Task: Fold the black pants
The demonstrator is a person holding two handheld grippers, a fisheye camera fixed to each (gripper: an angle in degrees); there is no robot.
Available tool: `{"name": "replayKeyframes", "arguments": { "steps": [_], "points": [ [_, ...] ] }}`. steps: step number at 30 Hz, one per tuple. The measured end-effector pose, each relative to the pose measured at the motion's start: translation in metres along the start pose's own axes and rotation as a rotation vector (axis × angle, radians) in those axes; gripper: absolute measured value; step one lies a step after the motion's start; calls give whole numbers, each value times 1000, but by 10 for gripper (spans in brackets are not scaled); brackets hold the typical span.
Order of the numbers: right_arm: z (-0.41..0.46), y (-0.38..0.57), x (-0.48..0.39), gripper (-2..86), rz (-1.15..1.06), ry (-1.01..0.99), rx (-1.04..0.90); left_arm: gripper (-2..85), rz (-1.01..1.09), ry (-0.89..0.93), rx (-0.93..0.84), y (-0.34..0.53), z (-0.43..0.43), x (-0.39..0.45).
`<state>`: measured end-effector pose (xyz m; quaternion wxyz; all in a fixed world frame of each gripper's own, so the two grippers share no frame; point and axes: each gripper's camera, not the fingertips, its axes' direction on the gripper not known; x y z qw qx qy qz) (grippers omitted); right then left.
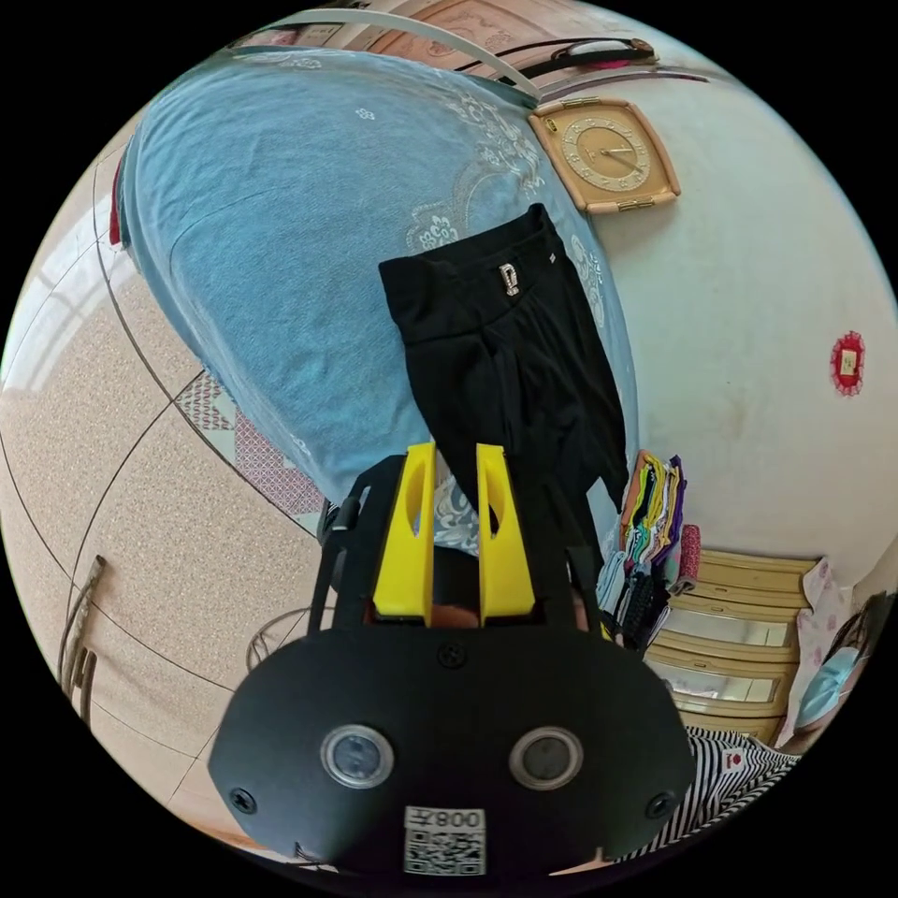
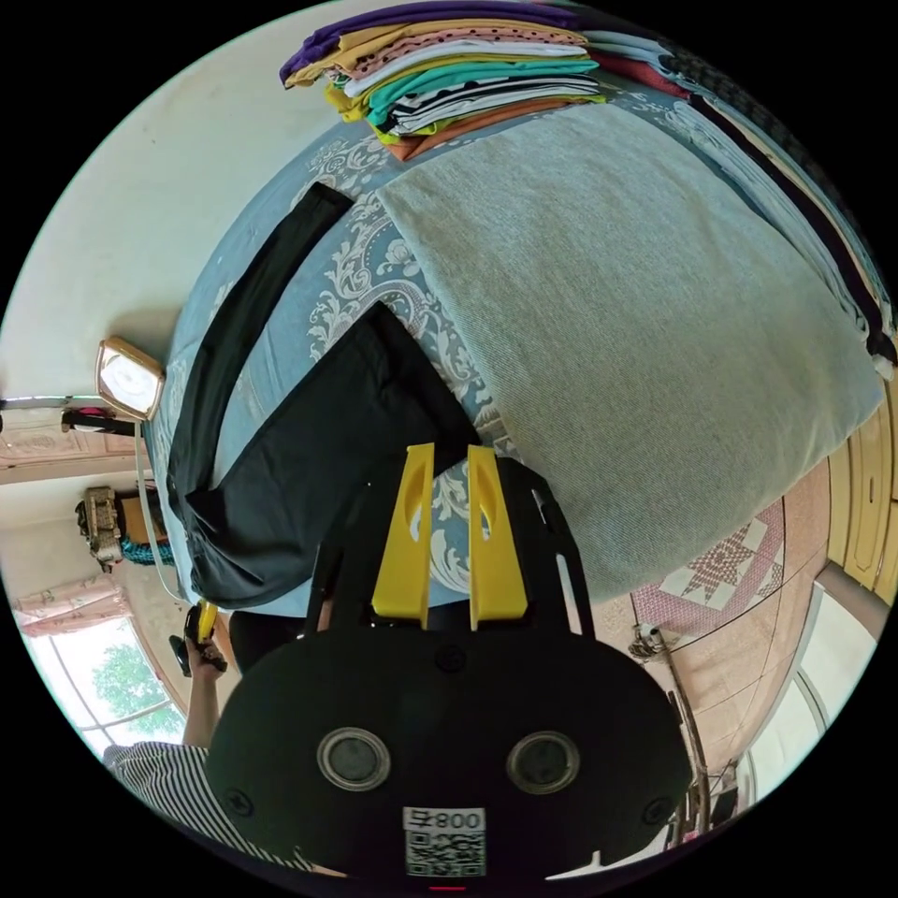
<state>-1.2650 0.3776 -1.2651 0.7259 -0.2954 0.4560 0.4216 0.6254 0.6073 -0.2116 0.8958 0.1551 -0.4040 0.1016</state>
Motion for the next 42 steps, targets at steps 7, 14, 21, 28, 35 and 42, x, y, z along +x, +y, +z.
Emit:
{"name": "replayKeyframes", "arguments": {
  "steps": [7,14,21,28,35,42],
  "points": [
    [4,-6,6,25,-30,-10,-29,26,14,8,-16,-9,6,6],
    [-48,14,10,13,-157,-37,-3,21,139,53,26,-6,-17,37],
    [-3,31,49,11,-50,-37,-103,23,48,-21,-16,-7,10,42],
    [-19,26,55,2,-27,-21,-93,30,26,-93,48,-4,-1,73],
    [-42,-10,-4,11,-187,-39,33,41,415,-114,16,-14,30,197],
    [-30,-154,-99,36,-281,-58,103,51,970,-171,-169,-29,164,389]
  ]
}}
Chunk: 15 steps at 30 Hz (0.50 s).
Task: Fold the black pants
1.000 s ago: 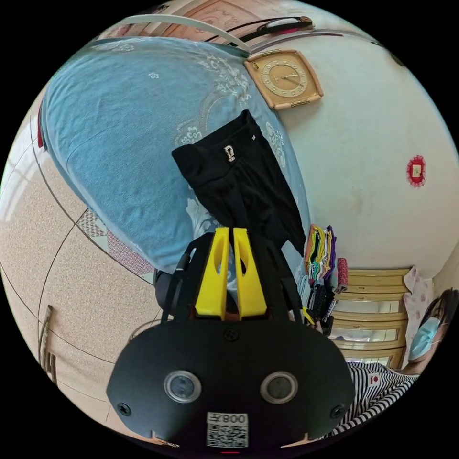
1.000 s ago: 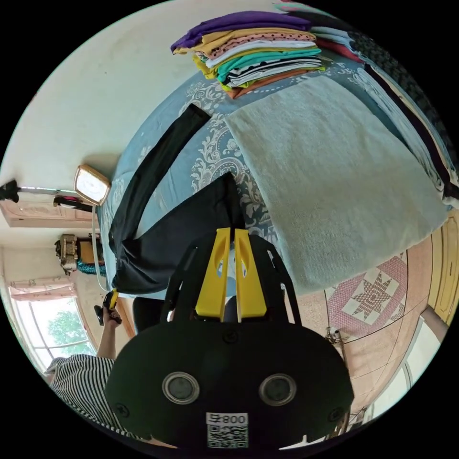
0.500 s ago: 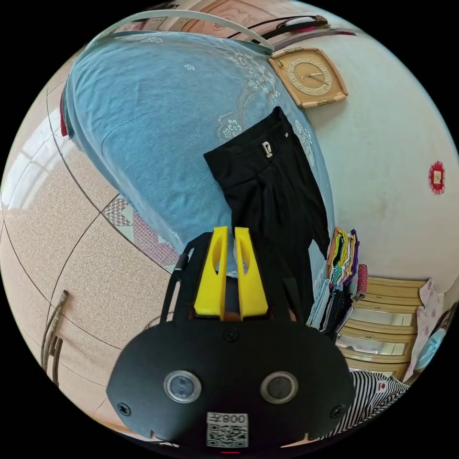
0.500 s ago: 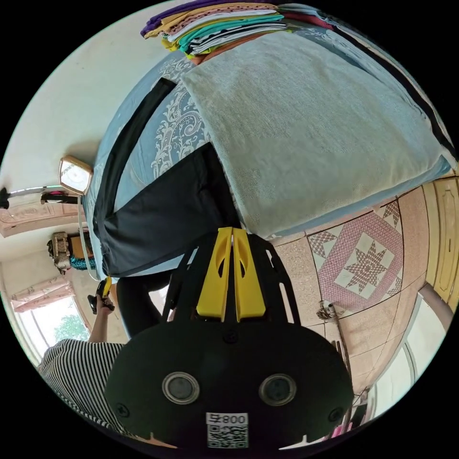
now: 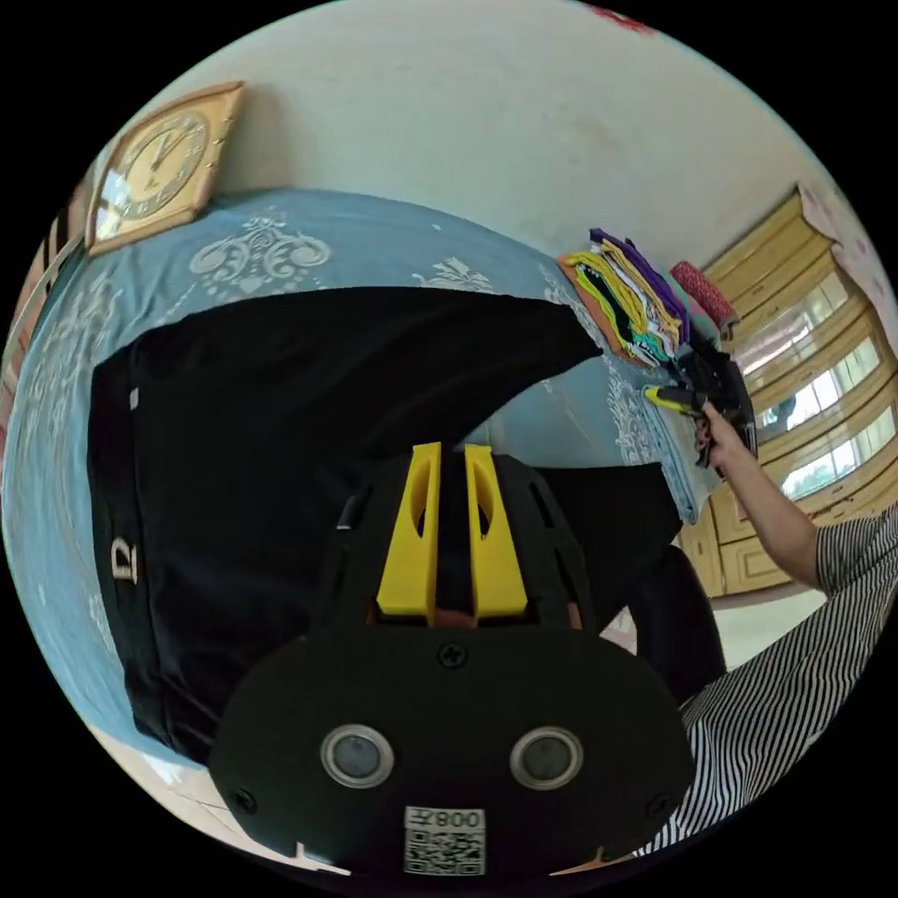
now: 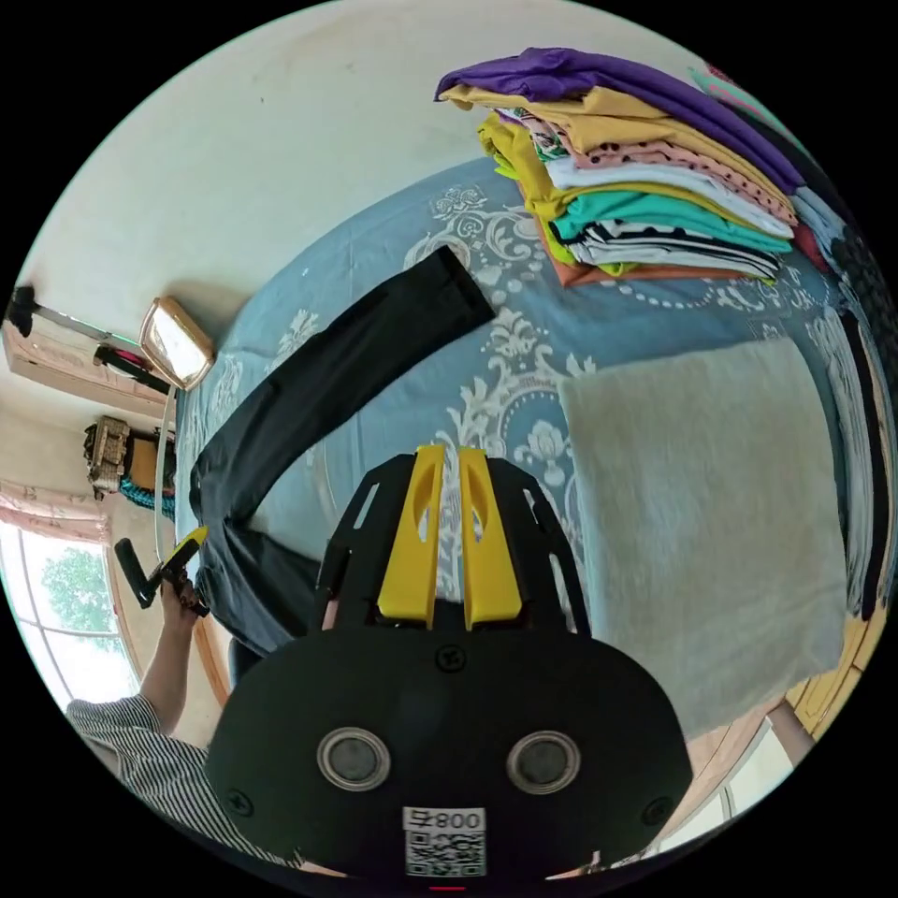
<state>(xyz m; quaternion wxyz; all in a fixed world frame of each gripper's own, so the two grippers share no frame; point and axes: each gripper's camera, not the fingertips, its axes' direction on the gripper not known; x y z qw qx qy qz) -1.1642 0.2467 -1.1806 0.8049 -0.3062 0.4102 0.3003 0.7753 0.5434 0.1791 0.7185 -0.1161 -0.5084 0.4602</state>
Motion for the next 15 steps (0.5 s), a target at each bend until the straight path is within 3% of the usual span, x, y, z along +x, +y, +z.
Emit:
{"name": "replayKeyframes", "arguments": {
  "steps": [8,15],
  "points": [
    [26,-109,-4,58,128,31,-3,42,179,-177,-135,-88,65,43],
    [27,-139,-35,21,64,74,-20,10,169,-121,-141,-124,59,60]
  ]
}}
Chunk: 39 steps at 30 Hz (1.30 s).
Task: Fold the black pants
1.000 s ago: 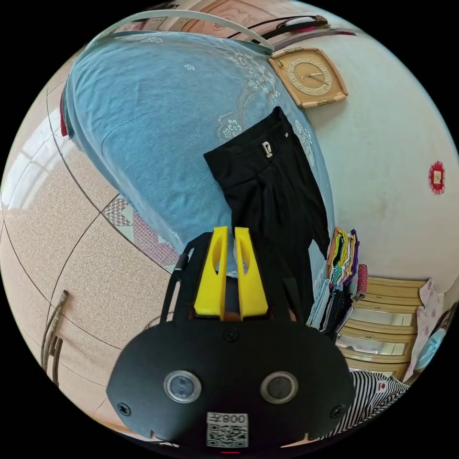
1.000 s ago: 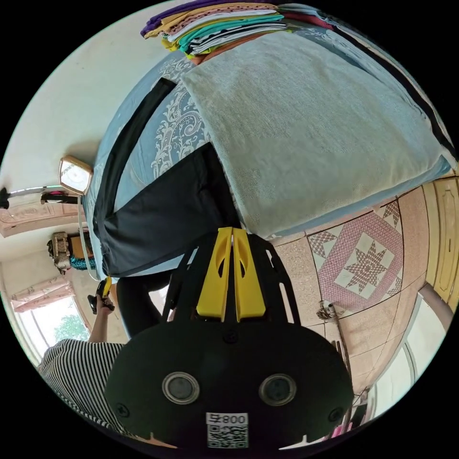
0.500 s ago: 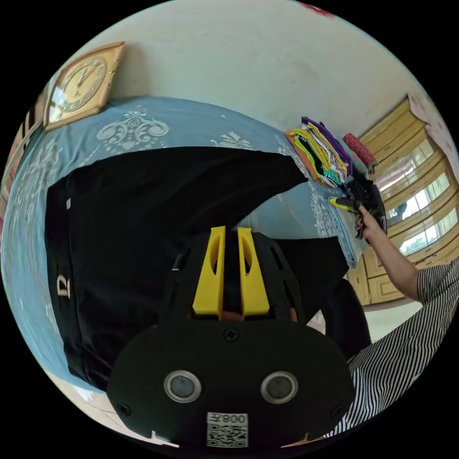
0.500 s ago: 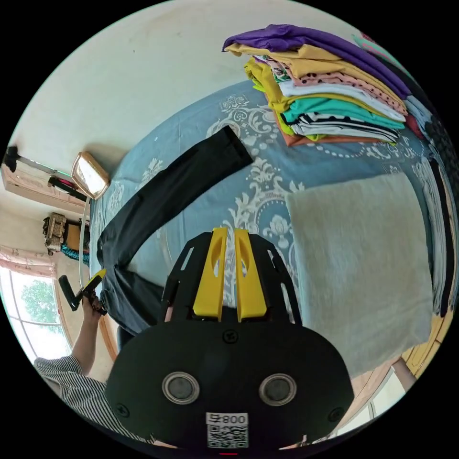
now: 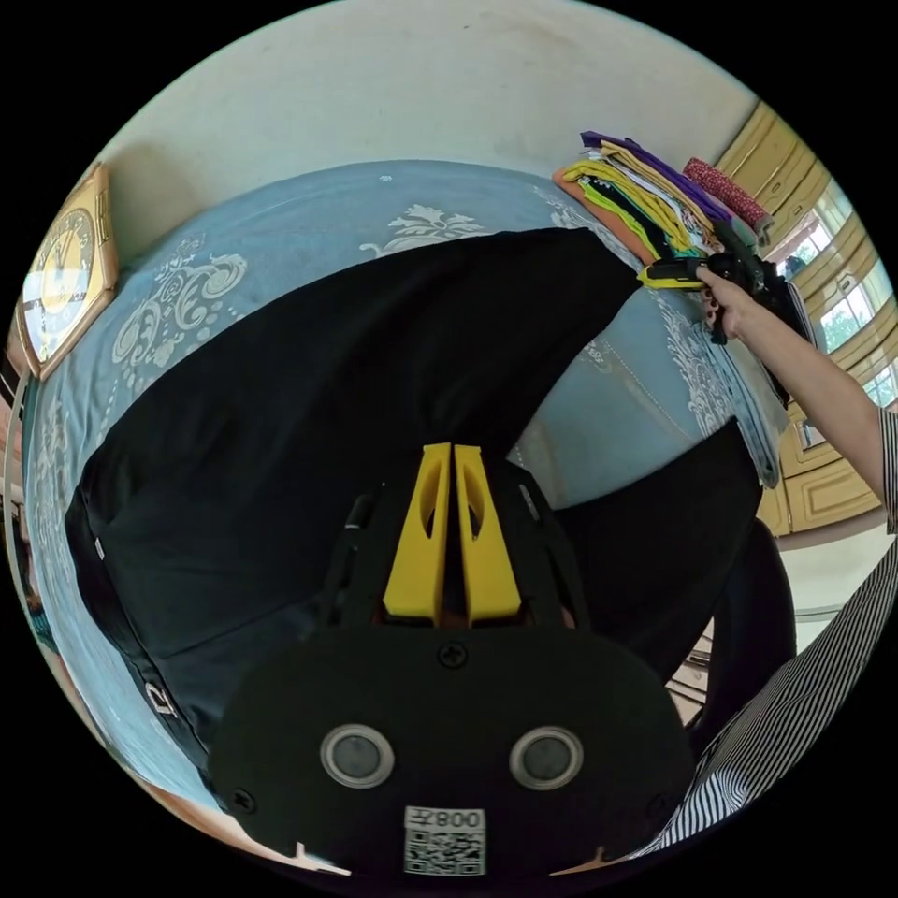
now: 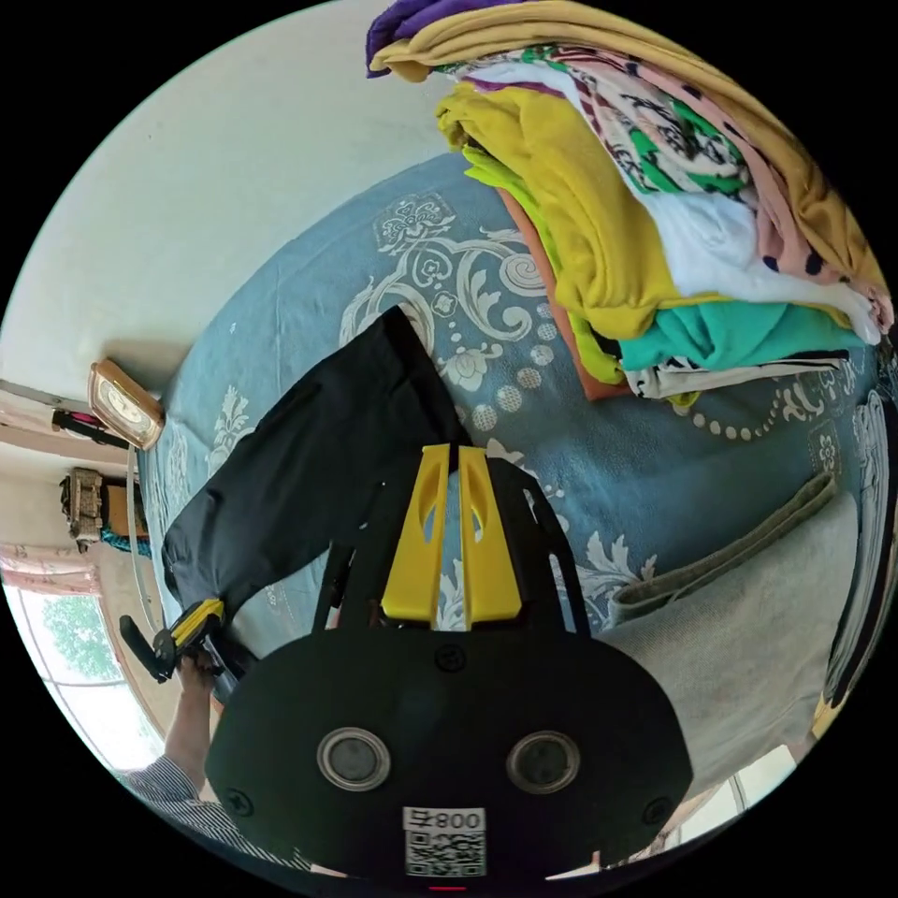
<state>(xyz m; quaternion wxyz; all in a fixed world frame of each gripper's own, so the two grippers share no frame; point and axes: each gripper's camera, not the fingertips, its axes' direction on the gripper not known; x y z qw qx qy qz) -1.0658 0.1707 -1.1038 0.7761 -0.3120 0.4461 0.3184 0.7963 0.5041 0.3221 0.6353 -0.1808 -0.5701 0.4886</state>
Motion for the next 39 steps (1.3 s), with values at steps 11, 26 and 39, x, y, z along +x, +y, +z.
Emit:
{"name": "replayKeyframes", "arguments": {
  "steps": [11,26,39],
  "points": [
    [-37,-9,-23,6,-41,-16,-2,14,-17,115,-8,-32,-11,2],
    [-88,-40,-180,1,-363,87,109,27,-81,183,139,-49,-47,-12],
    [-56,-105,-318,40,-737,346,-39,48,-57,-24,125,-130,-47,-62]
  ]
}}
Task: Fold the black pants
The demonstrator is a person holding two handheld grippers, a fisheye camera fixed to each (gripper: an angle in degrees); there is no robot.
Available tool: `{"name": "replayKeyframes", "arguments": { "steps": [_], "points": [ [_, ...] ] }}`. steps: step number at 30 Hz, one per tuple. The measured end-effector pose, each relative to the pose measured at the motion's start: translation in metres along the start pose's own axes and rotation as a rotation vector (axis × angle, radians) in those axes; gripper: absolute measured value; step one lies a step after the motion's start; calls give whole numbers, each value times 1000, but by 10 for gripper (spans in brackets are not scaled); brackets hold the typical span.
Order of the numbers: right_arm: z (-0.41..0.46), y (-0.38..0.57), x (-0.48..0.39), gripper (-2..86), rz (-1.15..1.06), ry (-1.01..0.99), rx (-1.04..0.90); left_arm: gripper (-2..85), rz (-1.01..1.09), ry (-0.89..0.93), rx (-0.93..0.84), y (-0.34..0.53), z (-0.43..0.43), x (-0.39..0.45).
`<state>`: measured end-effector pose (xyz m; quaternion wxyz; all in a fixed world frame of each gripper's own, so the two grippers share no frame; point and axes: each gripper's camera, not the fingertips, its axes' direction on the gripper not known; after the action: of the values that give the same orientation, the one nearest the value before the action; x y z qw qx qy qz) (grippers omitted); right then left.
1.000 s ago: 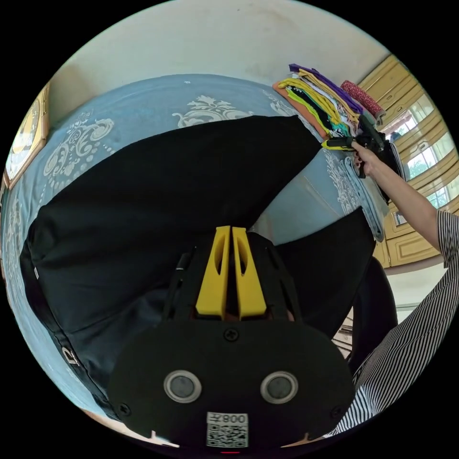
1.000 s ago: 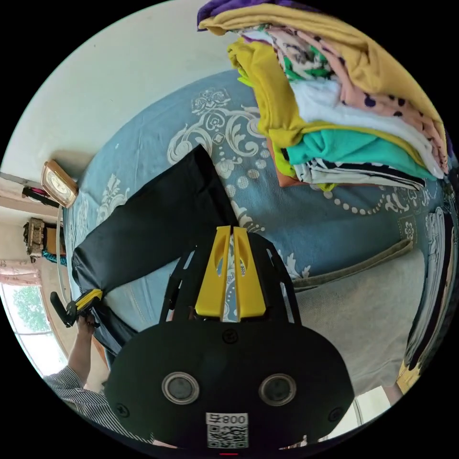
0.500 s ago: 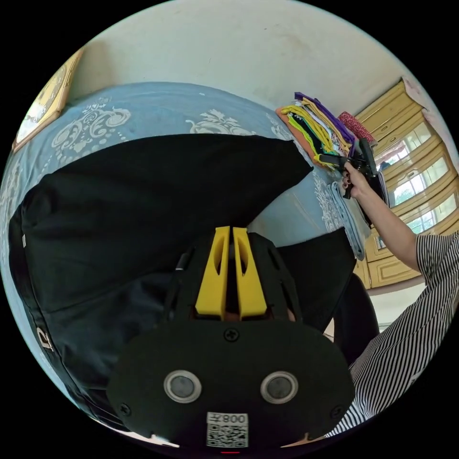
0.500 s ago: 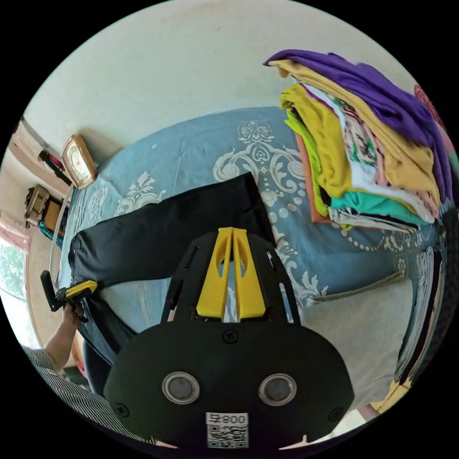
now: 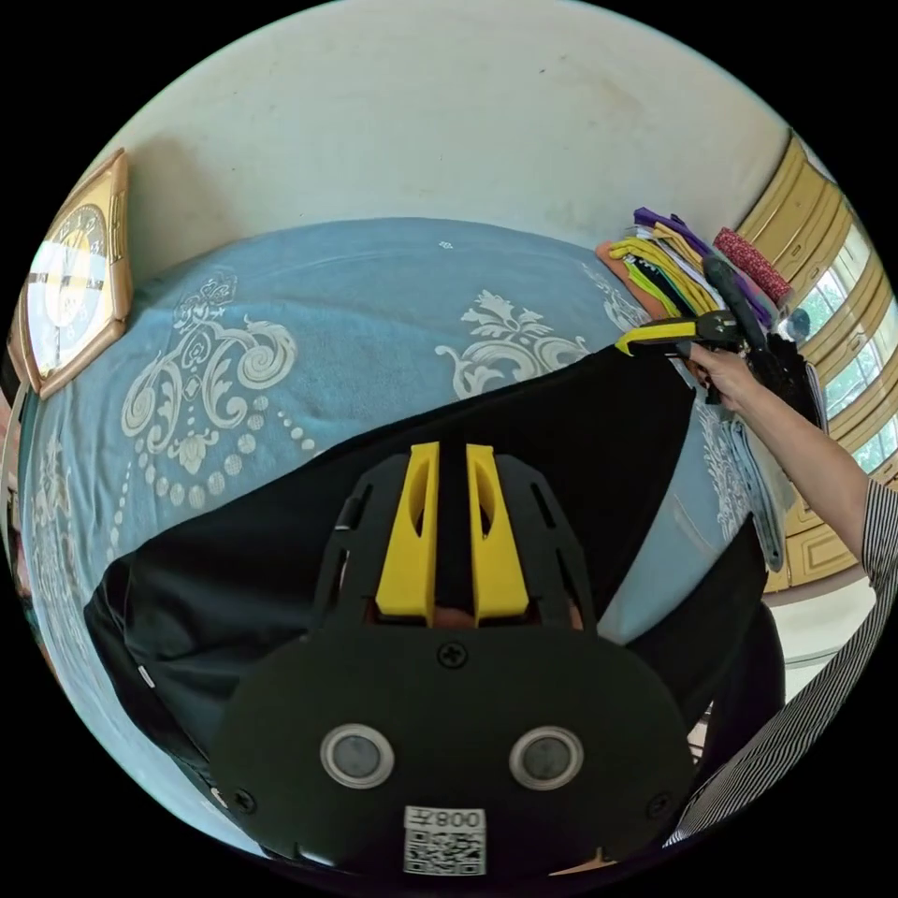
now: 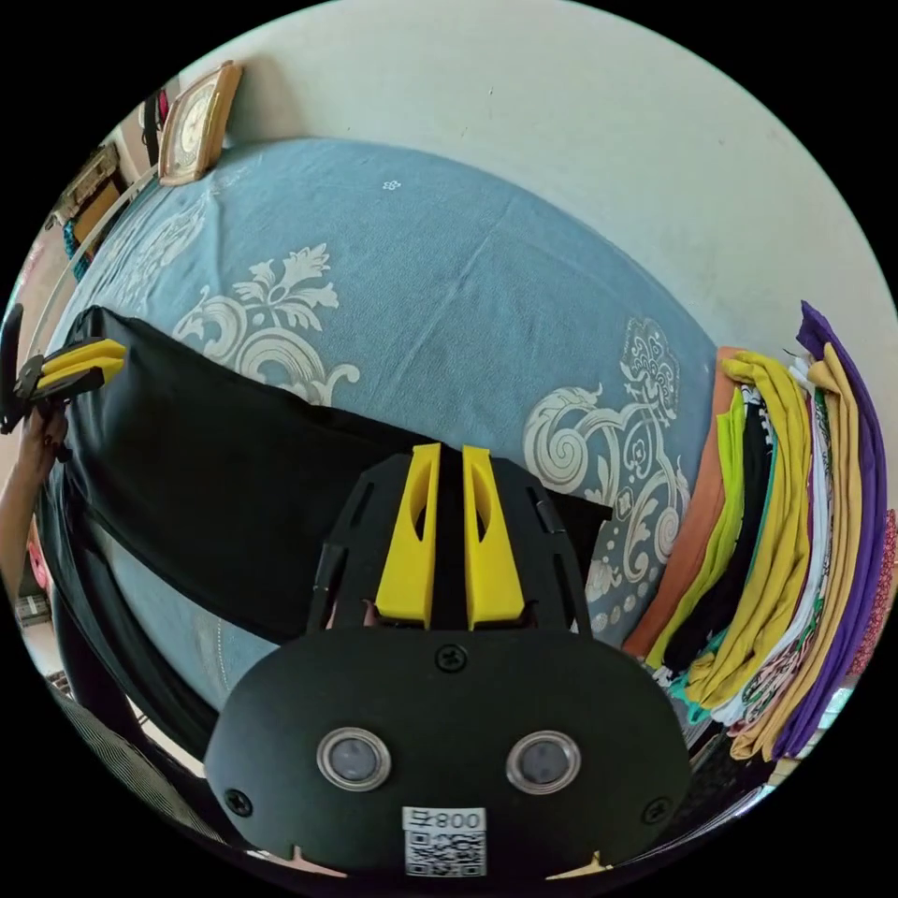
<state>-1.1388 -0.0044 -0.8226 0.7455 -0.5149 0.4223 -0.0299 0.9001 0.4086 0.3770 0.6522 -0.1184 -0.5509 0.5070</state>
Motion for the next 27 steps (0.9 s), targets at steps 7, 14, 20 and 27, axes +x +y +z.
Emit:
{"name": "replayKeyframes", "arguments": {
  "steps": [7,14,20,27],
  "points": [
    [-34,-7,17,1,94,-103,68,15,2,-28,-20,5,-3,-14],
    [-68,3,46,-3,286,-232,183,11,-11,-33,51,22,-26,-27],
    [-71,12,47,0,334,-190,105,3,-83,-31,10,41,-31,-47],
    [-142,23,-26,1,163,-159,242,2,-111,-55,105,115,-84,-57]
  ]
}}
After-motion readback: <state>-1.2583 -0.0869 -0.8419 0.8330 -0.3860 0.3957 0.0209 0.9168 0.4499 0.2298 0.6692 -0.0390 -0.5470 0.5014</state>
